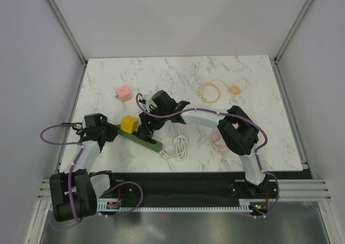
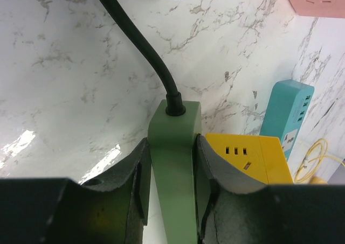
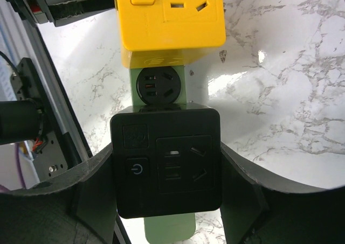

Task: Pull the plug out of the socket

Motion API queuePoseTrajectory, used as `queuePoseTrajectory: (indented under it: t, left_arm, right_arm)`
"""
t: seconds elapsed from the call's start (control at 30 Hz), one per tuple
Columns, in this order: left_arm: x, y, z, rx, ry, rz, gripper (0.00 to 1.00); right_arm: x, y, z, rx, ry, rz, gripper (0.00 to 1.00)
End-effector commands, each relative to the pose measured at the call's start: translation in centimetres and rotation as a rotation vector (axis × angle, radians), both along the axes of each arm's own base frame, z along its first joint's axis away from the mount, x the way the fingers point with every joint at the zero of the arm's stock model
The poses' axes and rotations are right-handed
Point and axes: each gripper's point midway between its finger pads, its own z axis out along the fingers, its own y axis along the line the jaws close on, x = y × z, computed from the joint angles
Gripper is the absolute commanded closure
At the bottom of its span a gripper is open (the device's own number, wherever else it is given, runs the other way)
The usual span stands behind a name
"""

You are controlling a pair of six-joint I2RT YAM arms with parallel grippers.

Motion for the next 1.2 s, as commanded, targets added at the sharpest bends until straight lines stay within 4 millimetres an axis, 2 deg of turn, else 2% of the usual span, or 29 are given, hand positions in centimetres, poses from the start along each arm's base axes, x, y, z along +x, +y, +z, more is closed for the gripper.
queuePoseTrajectory:
  t: [0.0,0.13,0.2,0.23,0.27,0.4,0.5,0.63,0.7,0.73,0.77,0.8,0.87,0.93,1.03,1.07,1.1,1.17]
  left_arm:
    - [-2.0,2.3,-1.7,0.137,0.099,0.023,0.98]
    - [-2.0,2.3,-1.7,0.138,0.098,0.025,0.98]
    - [-2.0,2.3,-1.6,0.139,0.097,0.026,0.98]
    - [-2.1,2.3,-1.7,0.139,0.1,0.026,0.98]
    - [-2.0,2.3,-1.6,0.139,0.096,0.025,0.98]
    - [-2.0,2.3,-1.6,0.14,0.095,0.026,0.98]
    - [-1.9,2.3,-1.6,0.138,0.098,0.026,0.98]
    - [-1.9,2.4,-1.6,0.14,0.097,0.027,0.98]
    - [-1.9,2.4,-1.6,0.14,0.097,0.027,0.98]
    - [-1.9,2.4,-1.6,0.141,0.095,0.027,0.98]
    - [-2.0,2.4,-1.6,0.142,0.097,0.028,0.98]
    - [-1.9,2.4,-1.5,0.144,0.093,0.028,0.98]
    - [-2.0,2.4,-1.5,0.144,0.093,0.028,0.98]
    - [-1.9,2.4,-1.4,0.148,0.086,0.029,0.98]
    - [-1.9,2.4,-1.3,0.149,0.083,0.028,0.98]
    - [-1.9,2.4,-1.4,0.147,0.086,0.029,0.98]
    - [-1.9,2.4,-1.3,0.146,0.084,0.03,0.98]
    - [-1.9,2.3,-1.4,0.147,0.084,0.026,0.98]
  right_arm:
    - [4.5,-1.1,3.6,0.109,-0.046,-0.103,1.0]
    - [5.0,-1.5,3.9,0.128,-0.034,-0.118,1.0]
    - [6.5,-2.6,3.2,0.049,-0.12,-0.181,1.0]
    - [6.4,-3.3,3.0,0.001,-0.146,-0.201,1.0]
    - [7.7,-4.5,2.6,-0.067,-0.213,-0.268,1.0]
    - [8.1,-6.0,2.9,-0.113,-0.273,-0.3,1.0]
    - [8.1,-6.0,2.9,-0.131,-0.288,-0.297,1.0]
    - [7.1,-4.5,3.1,-0.17,-0.34,-0.247,1.0]
    - [6.6,-3.6,3.2,-0.117,-0.285,-0.226,1.0]
    - [5.6,-2.8,3.4,-0.02,-0.145,-0.193,1.0]
    - [5.3,-2.5,3.7,0.038,-0.08,-0.183,1.0]
    - [5.5,-1.6,4.9,0.136,-0.045,-0.173,1.0]
    - [5.3,-2.1,5.1,0.186,0.032,-0.179,1.0]
    - [5.5,-2.2,5.4,0.198,0.029,-0.178,1.0]
    - [5.8,-2.8,4.7,0.12,-0.038,-0.191,1.0]
    - [7.2,-3.8,3.9,0.019,-0.137,-0.261,1.0]
    - [6.3,-4.2,2.9,-0.09,-0.216,-0.223,1.0]
    - [6.5,-4.7,2.6,-0.15,-0.28,-0.239,1.0]
